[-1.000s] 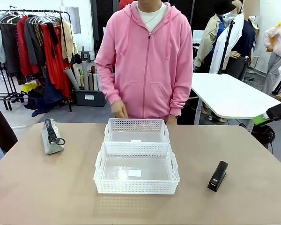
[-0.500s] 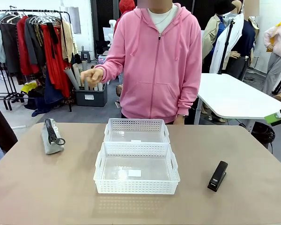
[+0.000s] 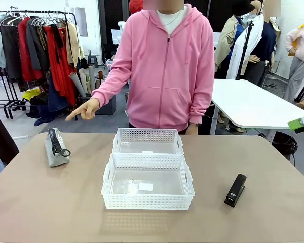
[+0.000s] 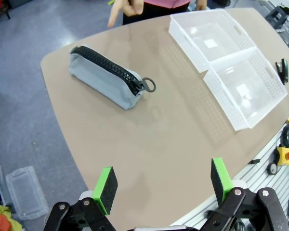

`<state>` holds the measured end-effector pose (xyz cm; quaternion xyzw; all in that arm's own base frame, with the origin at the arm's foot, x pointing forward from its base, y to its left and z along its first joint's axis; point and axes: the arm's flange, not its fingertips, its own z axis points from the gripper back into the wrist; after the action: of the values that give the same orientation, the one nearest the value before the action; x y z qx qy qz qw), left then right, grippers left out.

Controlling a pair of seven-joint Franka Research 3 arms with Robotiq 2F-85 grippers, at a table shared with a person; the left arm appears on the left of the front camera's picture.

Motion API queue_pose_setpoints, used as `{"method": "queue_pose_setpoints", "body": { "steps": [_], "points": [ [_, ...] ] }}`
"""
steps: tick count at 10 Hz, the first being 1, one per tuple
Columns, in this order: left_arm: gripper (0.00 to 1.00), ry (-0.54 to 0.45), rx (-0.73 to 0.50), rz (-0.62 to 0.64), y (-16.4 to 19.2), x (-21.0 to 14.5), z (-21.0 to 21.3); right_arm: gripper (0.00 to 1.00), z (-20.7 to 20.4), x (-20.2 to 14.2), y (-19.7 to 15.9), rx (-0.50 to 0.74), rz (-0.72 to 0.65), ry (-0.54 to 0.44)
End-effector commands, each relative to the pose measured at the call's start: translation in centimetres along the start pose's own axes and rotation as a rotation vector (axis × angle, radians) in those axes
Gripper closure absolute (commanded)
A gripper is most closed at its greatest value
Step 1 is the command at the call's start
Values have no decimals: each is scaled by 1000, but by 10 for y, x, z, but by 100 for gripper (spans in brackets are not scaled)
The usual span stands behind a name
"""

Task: Distribute items into two baskets.
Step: Pick up the Pencil pouch that the person points to.

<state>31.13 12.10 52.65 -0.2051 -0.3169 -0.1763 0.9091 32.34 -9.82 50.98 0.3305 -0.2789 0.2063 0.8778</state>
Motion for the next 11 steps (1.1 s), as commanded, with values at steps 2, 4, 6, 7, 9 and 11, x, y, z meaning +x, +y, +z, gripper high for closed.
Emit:
{"method": "queue_pose_setpoints", "body": {
  "steps": [2,4,6,7,9,11],
  "points": [
    [0,-7,8,2,1,1,1,0,-1,0,-2,6,-1,1],
    [0,-7,8,2,1,1,1,0,-1,0,-2,6,-1,1],
    [0,-7,8,2,1,1,1,0,-1,0,-2,6,-1,1],
    [0,-7,8,2,1,1,1,0,-1,0,-2,6,-1,1],
    [0,-7,8,2,1,1,1,0,-1,0,-2,6,-1,1],
    [0,-7,8,2,1,1,1,0,-1,0,-2,6,-1,1]
  ]
}}
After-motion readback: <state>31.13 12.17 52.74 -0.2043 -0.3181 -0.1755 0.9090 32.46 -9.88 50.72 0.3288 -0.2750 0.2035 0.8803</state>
